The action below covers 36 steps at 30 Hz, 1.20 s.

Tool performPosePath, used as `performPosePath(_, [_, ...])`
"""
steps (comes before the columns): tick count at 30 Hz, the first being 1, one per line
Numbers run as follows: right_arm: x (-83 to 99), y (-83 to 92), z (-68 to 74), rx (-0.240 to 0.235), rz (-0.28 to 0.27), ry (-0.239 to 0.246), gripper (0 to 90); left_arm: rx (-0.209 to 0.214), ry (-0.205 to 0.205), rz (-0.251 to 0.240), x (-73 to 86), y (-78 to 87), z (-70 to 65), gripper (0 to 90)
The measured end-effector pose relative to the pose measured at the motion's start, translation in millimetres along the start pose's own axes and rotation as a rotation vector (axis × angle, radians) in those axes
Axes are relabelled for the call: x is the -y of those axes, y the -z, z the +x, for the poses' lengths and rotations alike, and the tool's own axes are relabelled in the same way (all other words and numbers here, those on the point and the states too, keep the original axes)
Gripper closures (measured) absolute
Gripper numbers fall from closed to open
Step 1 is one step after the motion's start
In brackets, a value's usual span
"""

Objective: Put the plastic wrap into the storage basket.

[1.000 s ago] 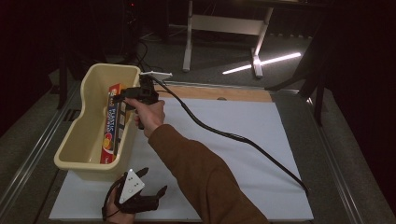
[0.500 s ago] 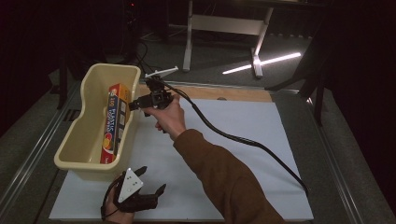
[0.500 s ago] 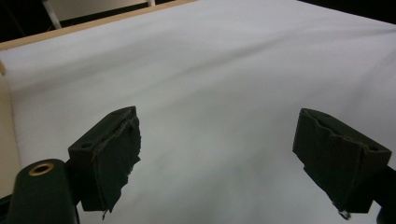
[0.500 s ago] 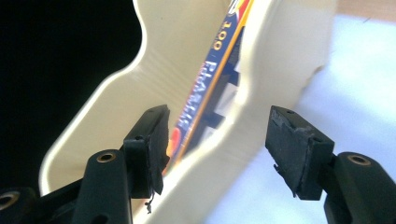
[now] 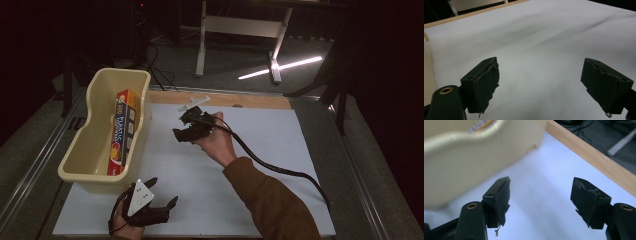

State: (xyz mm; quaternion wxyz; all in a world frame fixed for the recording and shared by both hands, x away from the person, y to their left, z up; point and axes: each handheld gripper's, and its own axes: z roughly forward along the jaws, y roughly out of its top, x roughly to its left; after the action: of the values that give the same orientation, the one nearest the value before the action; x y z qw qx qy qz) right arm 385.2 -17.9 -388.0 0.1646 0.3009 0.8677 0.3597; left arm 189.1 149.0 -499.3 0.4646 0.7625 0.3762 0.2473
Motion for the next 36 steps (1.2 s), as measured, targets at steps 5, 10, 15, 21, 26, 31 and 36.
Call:
performPosePath(5, [29.0,15.8,-15.6,-0.002,-0.006,-0.01,29.5,-0.004,0.0,-0.001,0.2,0.2,0.4,15.1])
performPosePath(10, [63.1,33.6,-35.5,0.063,-0.004,-0.019,28.7,-0.011,0.006,0.003,0.6,0.0,1.7,15.1])
performPosePath(15, [102.0,54.2,-48.7,0.138,-0.038,-0.036,27.6,-0.019,0.009,0.003,0.3,-0.3,2.3,15.1])
performPosePath(21, [141.2,71.1,-58.0,0.195,-0.075,-0.083,26.0,-0.026,0.01,-0.001,0.2,0.3,3.3,15.1])
performPosePath(26, [170.2,80.5,-64.3,0.222,-0.099,-0.144,25.4,-0.032,0.013,-0.007,0.3,1.1,4.0,15.1])
performPosePath(31, [210.7,91.2,-71.5,0.23,-0.127,-0.231,25.5,-0.035,0.013,-0.003,0.2,0.8,4.5,15.1])
performPosePath(36, [237.7,99.6,-75.5,0.236,-0.14,-0.307,23.4,-0.039,0.017,-0.005,0.3,-0.1,4.7,15.1])
